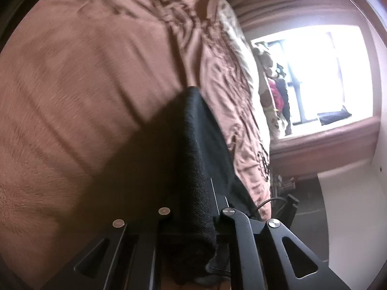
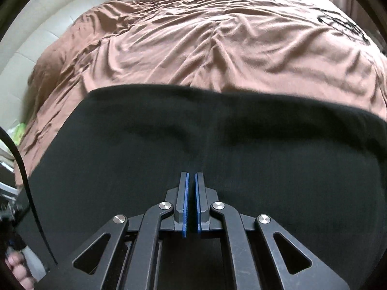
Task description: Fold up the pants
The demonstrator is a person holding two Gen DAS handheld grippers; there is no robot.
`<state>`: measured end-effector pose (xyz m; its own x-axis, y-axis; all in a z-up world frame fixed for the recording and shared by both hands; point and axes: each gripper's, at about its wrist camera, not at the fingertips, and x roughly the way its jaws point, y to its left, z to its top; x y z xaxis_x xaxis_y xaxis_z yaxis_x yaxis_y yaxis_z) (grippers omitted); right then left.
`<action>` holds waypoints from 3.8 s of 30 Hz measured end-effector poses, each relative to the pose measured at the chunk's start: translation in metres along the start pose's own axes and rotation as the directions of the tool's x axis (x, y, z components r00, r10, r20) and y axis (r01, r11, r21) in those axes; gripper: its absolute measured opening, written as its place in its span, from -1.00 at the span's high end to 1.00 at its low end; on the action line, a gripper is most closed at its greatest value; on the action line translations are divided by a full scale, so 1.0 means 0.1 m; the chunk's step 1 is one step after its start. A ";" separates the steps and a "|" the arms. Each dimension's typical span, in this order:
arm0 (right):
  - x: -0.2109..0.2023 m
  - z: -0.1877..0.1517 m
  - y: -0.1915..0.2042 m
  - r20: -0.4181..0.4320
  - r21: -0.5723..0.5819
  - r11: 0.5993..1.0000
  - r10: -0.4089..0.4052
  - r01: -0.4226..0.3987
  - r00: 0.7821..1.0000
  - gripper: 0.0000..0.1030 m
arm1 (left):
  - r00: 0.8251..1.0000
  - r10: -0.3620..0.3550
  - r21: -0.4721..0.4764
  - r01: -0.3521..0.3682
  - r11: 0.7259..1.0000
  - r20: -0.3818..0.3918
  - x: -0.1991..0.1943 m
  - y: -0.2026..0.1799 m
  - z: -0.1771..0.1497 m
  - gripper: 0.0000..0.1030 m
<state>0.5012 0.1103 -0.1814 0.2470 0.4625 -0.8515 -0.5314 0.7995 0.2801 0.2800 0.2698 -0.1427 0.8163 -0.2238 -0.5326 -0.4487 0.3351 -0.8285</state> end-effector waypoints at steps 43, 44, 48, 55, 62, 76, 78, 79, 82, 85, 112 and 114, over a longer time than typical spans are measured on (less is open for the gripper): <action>-2.04 -1.72 -1.88 0.423 0.287 0.894 0.204 -0.344 0.883 -0.22 | 0.950 -0.082 0.536 0.239 0.810 -0.300 0.99 -2.67 -1.17 0.77; -2.05 -1.82 -1.83 0.428 0.292 0.887 0.213 -0.357 0.879 -0.22 | 0.948 -0.080 0.536 0.244 0.808 -0.309 1.04 -2.70 -1.22 0.77; -2.20 -2.02 -1.99 0.442 0.325 0.881 0.180 -0.344 0.879 -0.22 | 0.927 -0.067 0.531 0.270 0.803 -0.370 1.36 -2.77 -1.46 0.77; -2.35 -2.30 -2.37 0.456 0.407 0.853 0.121 -0.328 0.882 -0.22 | 0.880 -0.001 0.534 0.288 0.795 -0.474 1.82 -2.74 -1.98 0.77; -2.34 -2.42 -2.50 0.452 0.450 0.824 0.122 -0.344 0.883 -0.22 | 0.851 0.045 0.552 0.298 0.779 -0.523 1.89 -2.65 -2.31 0.77; -2.40 -2.44 -2.70 0.500 0.460 0.783 0.160 -0.418 0.851 -0.22 | 0.789 0.155 0.605 0.313 0.732 -0.595 1.97 -2.52 -2.62 -0.12; -2.38 -2.40 -2.68 0.500 0.453 0.783 0.173 -0.426 0.849 -0.22 | 0.797 0.151 0.607 0.307 0.733 -0.585 1.91 -2.51 -2.53 -0.12; -2.36 -2.37 -2.66 0.498 0.446 0.785 0.181 -0.430 0.848 -0.22 | 0.803 0.151 0.609 0.298 0.736 -0.576 1.88 -2.50 -2.46 -0.12; -2.27 -2.27 -2.60 0.473 0.445 0.797 0.178 -0.408 0.863 -0.22 | 0.832 0.165 0.625 0.251 0.739 -0.529 1.82 -2.44 -2.25 -0.12; -2.13 -2.18 -2.57 0.422 0.456 0.804 0.183 -0.382 0.888 -0.22 | 0.852 0.181 0.631 0.205 0.748 -0.491 1.76 -2.33 -2.03 -0.12; -2.02 -1.88 -2.56 0.360 0.421 0.865 0.117 -0.273 0.925 -0.15 | 0.830 0.330 0.541 -0.041 0.840 -0.450 1.92 -1.14 -1.34 -0.12; -1.95 -1.79 -2.56 0.345 0.406 0.875 0.119 -0.262 0.931 -0.15 | 0.827 0.315 0.522 -0.031 0.852 -0.465 1.94 -1.11 -1.33 -0.12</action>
<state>0.4439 -0.2537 -0.1666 0.4459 0.6579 -0.6069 -0.2007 0.7343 0.6485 0.4392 0.0676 -0.1771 0.3647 -0.5053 -0.7821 -0.2180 0.7703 -0.5993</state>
